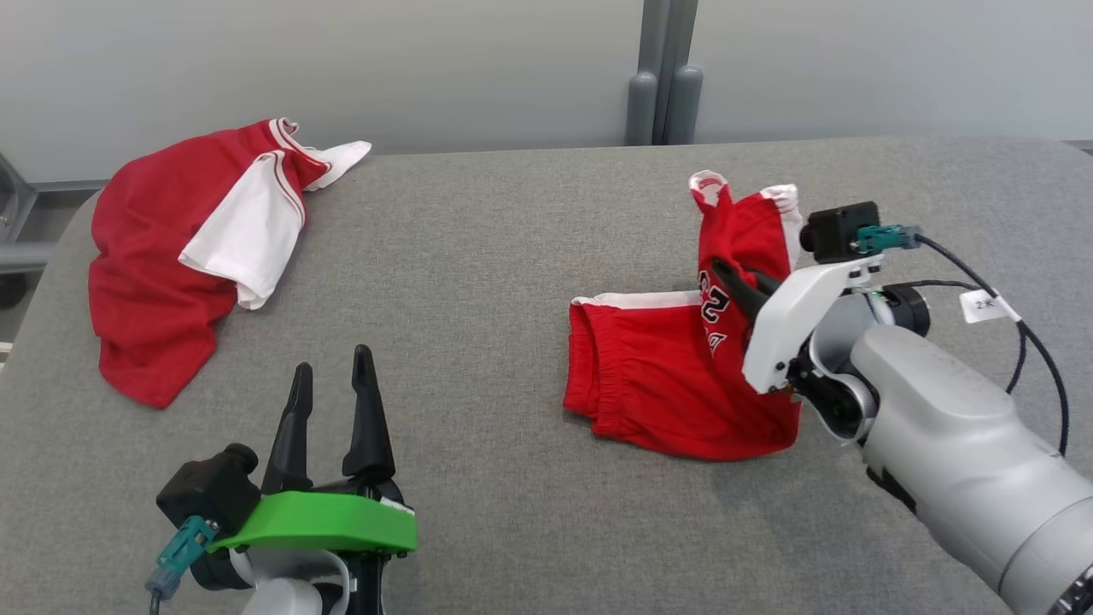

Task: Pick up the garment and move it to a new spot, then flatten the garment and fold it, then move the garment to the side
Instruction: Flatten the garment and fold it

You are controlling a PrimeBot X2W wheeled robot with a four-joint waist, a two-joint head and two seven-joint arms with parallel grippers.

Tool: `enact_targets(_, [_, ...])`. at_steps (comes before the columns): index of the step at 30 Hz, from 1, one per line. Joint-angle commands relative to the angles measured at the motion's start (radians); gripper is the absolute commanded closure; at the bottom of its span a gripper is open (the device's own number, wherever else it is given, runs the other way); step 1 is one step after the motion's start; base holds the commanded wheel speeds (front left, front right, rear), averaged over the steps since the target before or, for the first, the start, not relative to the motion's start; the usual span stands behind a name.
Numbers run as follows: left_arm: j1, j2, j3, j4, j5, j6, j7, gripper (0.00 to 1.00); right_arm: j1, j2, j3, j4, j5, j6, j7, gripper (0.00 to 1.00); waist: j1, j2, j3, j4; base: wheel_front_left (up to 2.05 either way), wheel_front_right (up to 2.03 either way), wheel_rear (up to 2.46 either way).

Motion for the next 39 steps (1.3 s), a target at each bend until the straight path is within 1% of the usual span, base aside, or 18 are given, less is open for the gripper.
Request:
enact_targets(1, [0.004,-0.001,0.004,0.004,-0.004,-0.006,-0.004,0.0,-0.01,0.026,0.004,0.0,-0.019,0.0,0.016,1.0,0.0,0.0,0.003,0.013,0.0,0.0,0.0])
enact_targets(8, [-0.019,-0.014,0.002,0.01,-0.002,-0.017,-0.007,0.0,0.0,0.122,0.026,0.049,-0.075,0.0,0.07,1.0,0.0,0.0,0.016,0.052,0.0,0.0,0.0])
enact_targets(14, [-0.027,-0.022,-0.001,0.018,0.002,-0.024,-0.009,0.0,0.018,0.174,0.046,0.103,-0.113,0.0,0.096,1.0,0.0,0.0,0.026,0.076,0.0,0.0,0.0])
enact_targets(25, [-0.037,-0.031,0.005,0.03,0.007,-0.03,-0.011,0.0,0.012,0.211,0.067,0.179,-0.16,0.0,0.093,1.0,0.0,0.0,0.038,0.087,0.0,0.0,0.0])
enact_targets(30, [-0.038,-0.034,0.007,0.036,0.011,-0.036,-0.011,0.0,0.007,0.224,0.075,0.186,-0.171,0.0,0.079,1.0,0.0,0.0,0.037,0.081,0.0,0.0,0.0])
enact_targets(32, [-0.037,-0.035,0.007,0.038,0.012,-0.037,-0.011,0.0,0.006,0.226,0.076,0.181,-0.171,0.0,0.072,0.59,0.0,0.0,0.035,0.077,0.0,0.0,0.0])
enact_targets(33, [-0.037,-0.036,0.006,0.039,0.014,-0.038,-0.011,0.0,0.004,0.226,0.077,0.176,-0.172,0.0,0.065,0.21,0.0,0.0,0.034,0.074,0.0,0.0,0.0])
enact_targets(34, [-0.036,-0.036,0.005,0.04,0.015,-0.037,-0.011,0.0,0.003,0.224,0.078,0.171,-0.175,0.0,0.057,0.0,0.0,0.0,0.032,0.071,0.0,0.0,0.0])
enact_targets(39, [-0.026,-0.039,-0.009,0.048,0.015,-0.042,-0.012,0.0,0.012,0.217,0.089,0.139,-0.182,0.0,0.03,0.0,0.0,0.0,0.023,0.053,0.0,0.0,0.0])
